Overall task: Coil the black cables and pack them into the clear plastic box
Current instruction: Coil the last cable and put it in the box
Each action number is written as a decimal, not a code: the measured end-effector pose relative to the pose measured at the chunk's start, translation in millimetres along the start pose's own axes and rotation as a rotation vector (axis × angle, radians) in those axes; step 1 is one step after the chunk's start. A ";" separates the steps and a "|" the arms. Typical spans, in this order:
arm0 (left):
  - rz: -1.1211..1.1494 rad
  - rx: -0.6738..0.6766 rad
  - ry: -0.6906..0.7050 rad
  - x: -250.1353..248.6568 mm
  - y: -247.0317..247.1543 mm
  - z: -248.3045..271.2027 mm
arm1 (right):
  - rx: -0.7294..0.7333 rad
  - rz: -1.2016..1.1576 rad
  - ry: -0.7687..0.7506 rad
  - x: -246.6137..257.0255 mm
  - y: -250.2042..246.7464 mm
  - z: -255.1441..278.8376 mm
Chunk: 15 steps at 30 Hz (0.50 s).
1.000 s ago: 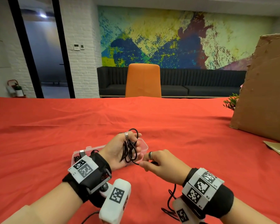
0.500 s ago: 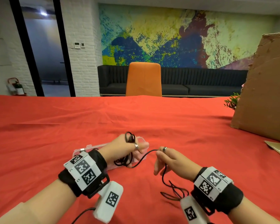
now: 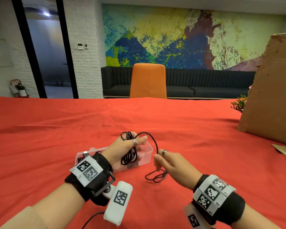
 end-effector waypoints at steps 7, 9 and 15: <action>0.158 0.212 0.067 4.2 21.5 -3.3 | 0.068 0.236 0.003 4.2 23.0 -5.9; 0.051 0.125 0.106 -1.4 15.1 -1.9 | 0.053 0.206 -0.020 -7.6 16.1 -3.3; -0.538 0.039 0.122 -5.3 3.1 1.2 | -0.111 0.105 -0.045 -21.6 -17.5 4.3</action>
Point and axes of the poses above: each hand's wrist, its own z-axis away from the middle knuckle, its own y-axis out of the palm, x = y × z, the point moved 3 cm from there along -z, towards the middle knuckle, and after that the axes turned 14 degrees about x, right-handed, at the moved point
